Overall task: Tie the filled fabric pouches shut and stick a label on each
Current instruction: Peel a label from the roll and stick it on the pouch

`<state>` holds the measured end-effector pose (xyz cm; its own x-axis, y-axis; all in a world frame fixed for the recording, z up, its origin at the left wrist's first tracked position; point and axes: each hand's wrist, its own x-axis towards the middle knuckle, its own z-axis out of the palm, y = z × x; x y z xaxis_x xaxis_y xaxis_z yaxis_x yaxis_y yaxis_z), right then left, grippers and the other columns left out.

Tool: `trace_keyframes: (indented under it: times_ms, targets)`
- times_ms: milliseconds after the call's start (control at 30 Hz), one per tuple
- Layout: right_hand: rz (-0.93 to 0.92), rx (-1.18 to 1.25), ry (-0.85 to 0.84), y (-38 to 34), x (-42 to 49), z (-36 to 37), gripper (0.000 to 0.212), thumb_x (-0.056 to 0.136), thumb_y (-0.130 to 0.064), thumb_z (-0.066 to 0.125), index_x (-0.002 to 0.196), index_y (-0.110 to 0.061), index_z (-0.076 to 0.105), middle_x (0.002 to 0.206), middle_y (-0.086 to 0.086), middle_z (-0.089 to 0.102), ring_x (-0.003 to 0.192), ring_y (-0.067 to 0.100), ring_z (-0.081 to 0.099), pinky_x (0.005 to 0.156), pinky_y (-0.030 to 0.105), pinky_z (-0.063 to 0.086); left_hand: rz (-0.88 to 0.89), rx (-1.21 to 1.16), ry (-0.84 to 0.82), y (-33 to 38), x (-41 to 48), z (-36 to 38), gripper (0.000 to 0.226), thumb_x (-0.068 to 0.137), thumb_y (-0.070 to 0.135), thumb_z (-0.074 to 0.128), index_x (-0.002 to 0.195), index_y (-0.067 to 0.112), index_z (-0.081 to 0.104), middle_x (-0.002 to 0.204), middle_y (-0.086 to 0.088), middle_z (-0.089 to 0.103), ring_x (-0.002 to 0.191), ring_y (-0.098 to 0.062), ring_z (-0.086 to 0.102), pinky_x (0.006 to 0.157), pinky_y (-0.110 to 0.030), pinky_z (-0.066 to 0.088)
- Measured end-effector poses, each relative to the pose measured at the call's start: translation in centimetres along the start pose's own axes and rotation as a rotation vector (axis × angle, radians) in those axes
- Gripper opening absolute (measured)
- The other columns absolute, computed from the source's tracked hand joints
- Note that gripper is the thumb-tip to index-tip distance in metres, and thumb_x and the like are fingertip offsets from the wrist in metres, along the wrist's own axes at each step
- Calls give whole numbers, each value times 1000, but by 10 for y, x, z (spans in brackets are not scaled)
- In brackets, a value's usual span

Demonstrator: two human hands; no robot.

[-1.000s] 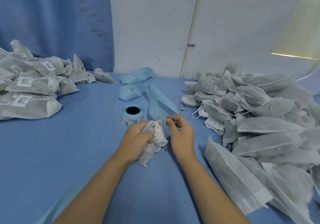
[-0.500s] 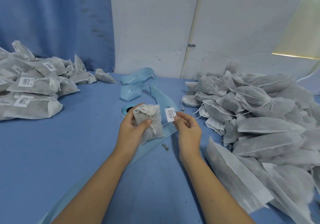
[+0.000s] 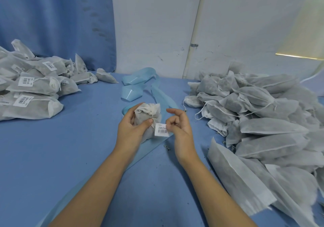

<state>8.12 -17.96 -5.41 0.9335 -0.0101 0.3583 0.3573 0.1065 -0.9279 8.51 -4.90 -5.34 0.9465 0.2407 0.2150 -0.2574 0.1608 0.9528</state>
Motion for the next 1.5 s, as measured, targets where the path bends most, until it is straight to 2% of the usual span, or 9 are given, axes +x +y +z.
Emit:
trace_keyframes:
  times_ms: [133,333,533,633,800,1033,1200,1367,1500]
  targets:
    - [-78,-187,-102,6,-4,5,52,76,-8,43,119,-36,40,68,-15,51,68,5,43,72,14,37,0,-21,-18,0,0,0,46,79,-3,70,106,34,62,112,10,68,102,-4,64,88,-22,51]
    - [-144,-325,-124,9,-5,4,56,80,-10,41,127,-39,29,73,-17,50,69,1,45,72,13,36,-14,-48,-15,-1,1,0,43,81,-2,68,107,32,63,115,4,68,107,-12,64,93,-29,51]
    - [-150,-479,-77,13,-4,2,62,83,-14,50,138,-31,26,78,-15,51,77,3,48,76,16,38,-29,-92,-56,-2,0,0,43,82,-4,66,105,32,65,110,6,70,103,-11,66,77,-17,53]
    - [-167,-568,-70,13,-5,3,70,80,-31,61,141,-29,27,80,-13,50,80,4,51,77,19,41,-29,-92,-71,-2,1,-1,42,83,-3,65,106,32,65,109,7,71,104,-11,65,78,-18,53]
    - [-198,-639,-76,11,-7,5,76,82,-31,71,144,-27,26,85,-10,52,88,9,53,89,35,44,-11,-101,-39,0,0,2,46,85,-1,64,114,34,59,116,9,66,100,2,63,71,-10,49]
    - [-200,-679,-86,11,-9,8,78,83,-36,70,146,-25,25,89,-16,48,93,10,50,89,35,45,-2,-68,10,1,0,3,38,86,13,67,117,34,58,118,10,64,107,-2,61,89,-18,50]
    - [-112,-612,-25,15,-9,8,86,75,-46,76,142,-32,24,114,-27,39,103,2,45,88,23,43,-90,-135,29,0,4,0,27,86,19,68,110,31,64,108,10,70,103,-8,65,86,-28,52]
    - [142,-294,-116,10,-6,6,45,73,-37,80,111,-28,57,100,-14,66,88,0,62,73,13,46,-190,-163,-4,3,2,0,21,79,29,75,99,29,67,105,-2,72,99,-22,69,85,-41,54]
    - [199,-40,-29,4,-1,1,21,80,-25,78,95,-17,65,77,-11,70,68,1,63,61,13,46,-194,-236,-137,7,-3,4,55,63,37,78,112,17,62,104,-4,73,96,-21,70,78,-32,57]
